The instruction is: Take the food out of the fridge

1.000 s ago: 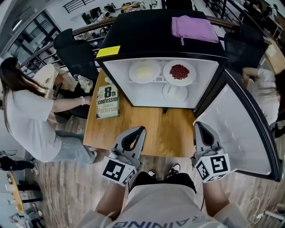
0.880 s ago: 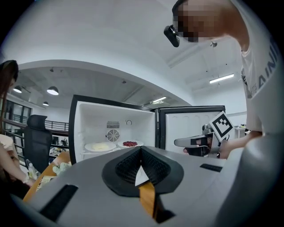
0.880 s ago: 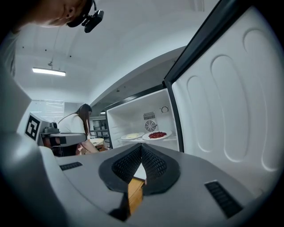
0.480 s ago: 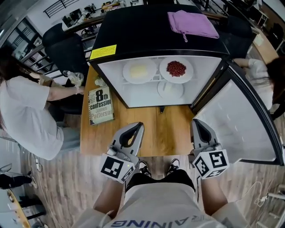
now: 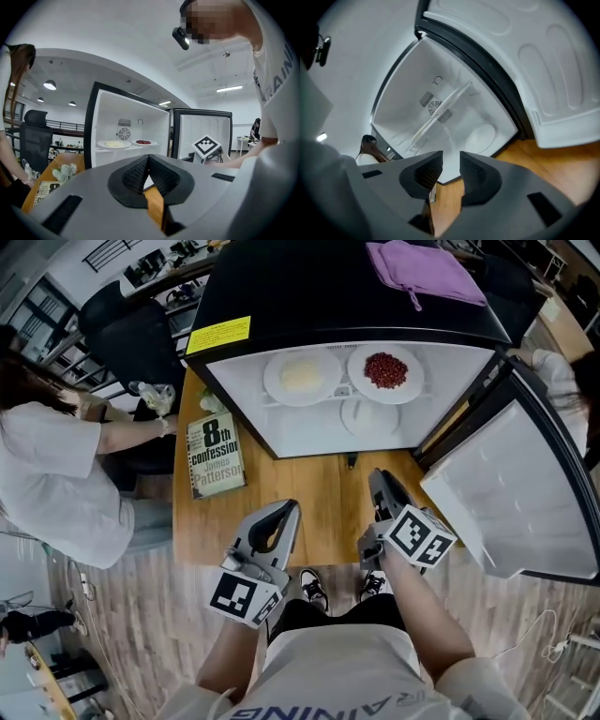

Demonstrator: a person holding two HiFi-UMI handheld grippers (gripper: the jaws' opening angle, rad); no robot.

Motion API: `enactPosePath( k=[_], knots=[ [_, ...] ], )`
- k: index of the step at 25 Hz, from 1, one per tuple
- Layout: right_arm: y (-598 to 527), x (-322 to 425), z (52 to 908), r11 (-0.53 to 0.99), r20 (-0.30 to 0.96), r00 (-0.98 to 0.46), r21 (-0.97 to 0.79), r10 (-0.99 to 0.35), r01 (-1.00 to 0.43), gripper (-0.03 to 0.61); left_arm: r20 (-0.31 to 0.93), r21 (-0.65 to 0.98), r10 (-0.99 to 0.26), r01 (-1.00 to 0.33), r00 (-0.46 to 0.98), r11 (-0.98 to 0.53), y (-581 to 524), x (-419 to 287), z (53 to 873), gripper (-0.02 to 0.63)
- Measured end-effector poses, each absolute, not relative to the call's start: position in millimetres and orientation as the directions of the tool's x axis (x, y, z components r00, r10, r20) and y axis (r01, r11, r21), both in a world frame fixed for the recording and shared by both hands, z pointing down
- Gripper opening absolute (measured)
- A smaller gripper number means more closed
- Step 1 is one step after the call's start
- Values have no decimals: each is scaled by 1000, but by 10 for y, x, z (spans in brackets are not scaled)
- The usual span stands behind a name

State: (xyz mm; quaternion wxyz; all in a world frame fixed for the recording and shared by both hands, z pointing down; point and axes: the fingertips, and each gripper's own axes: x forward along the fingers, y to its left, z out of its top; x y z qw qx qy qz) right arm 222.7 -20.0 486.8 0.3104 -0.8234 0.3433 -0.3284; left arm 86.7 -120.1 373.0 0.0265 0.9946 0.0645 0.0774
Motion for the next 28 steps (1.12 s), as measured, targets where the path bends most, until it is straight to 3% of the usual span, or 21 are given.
enactPosePath(
  k=[15,28],
  knots=[
    [-454,3103,6016,-492,431,684,-862,-589,119,107,212,100,141,122,967,-987,-1358,939,4148,8],
    [-494,3370,6249,-404,456,694,-879,-557,253,106,224,117,150,127,963,-985,-1404,904,4277,8]
  ],
)
